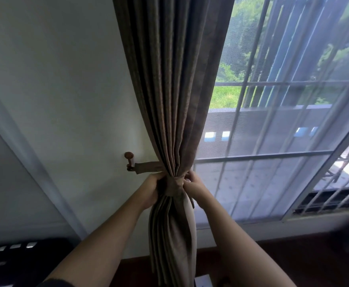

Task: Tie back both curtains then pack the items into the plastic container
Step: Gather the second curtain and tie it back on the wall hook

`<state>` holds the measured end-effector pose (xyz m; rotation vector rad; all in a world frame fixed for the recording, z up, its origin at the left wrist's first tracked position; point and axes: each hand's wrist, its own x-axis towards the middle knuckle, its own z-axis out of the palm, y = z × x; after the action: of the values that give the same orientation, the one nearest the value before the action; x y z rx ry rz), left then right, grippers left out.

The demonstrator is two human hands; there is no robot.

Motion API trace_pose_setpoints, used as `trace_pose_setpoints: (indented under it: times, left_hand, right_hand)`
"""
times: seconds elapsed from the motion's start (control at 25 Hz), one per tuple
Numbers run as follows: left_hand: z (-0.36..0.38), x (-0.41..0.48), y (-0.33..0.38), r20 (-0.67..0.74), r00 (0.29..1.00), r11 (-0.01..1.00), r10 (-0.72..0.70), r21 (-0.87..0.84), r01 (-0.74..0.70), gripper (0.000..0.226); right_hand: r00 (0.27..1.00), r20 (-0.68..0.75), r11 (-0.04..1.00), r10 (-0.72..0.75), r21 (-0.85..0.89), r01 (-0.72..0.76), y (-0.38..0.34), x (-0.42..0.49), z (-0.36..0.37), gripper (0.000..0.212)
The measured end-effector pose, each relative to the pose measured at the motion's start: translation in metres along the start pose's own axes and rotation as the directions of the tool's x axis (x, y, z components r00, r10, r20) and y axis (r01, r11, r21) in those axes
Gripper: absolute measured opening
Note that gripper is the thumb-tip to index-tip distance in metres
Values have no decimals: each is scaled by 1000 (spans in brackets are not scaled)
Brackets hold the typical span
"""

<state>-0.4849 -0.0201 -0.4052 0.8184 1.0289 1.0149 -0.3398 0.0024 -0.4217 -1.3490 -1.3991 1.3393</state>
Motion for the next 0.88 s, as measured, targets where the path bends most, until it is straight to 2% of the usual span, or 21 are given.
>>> trace_pose_setpoints:
  times: [0.12, 0.16, 0.24, 0.36, 0.44, 0.52, 0.64, 0.72, 0.8, 0.84, 0.88]
  left_hand:
    - [0, -2, -4, 37, 999, 1000, 19, -3, -19, 35]
    - [1, -3, -4, 21, 1000, 1000, 23, -5, -23, 35]
    - [5, -6, -4, -44, 998, 997, 54, 58, -51, 33]
    - [10, -10, -11, -195, 968, 959, 157, 266, -102, 30]
    - [10, -14, -19, -297, 934, 940, 199, 326, -97, 18]
    - [8, -19, -24, -334, 915, 935, 225, 340, -105, 17]
    - [5, -28, -24, -322, 919, 936, 228, 332, -117, 21]
    - [9, -37, -21, -286, 937, 960, 201, 247, -131, 24]
    - [12, -49, -20, -207, 956, 971, 206, 167, -173, 25]
    - [11, -52, -22, -156, 964, 964, 214, 191, -183, 19]
    - [8, -54, -24, -109, 970, 952, 216, 243, -185, 24]
  right_hand:
    - [990, 134, 964, 30, -264, 7, -10, 5, -13, 9]
    - [986, 156, 942, 55, -336, 1, -14, 6, -16, 12]
    - [984, 164, 926, 66, -378, 1, -21, 10, -23, 14]
    - [985, 169, 894, 35, -446, 44, -28, 14, -28, 12]
    - [977, 211, 878, 20, -472, 84, -35, 15, -30, 14]
    - [961, 274, 875, 35, -473, 103, -36, 14, -29, 12]
    - [925, 368, 872, 95, -478, 101, -37, 13, -27, 14]
    - [915, 378, 864, 143, -499, 71, -41, 12, -26, 7]
    - [891, 404, 861, 206, -507, 31, -51, 10, -25, 17]
    - [890, 395, 864, 229, -504, 2, -55, 10, -26, 23]
    - [888, 385, 864, 252, -503, -27, -55, 13, -27, 24]
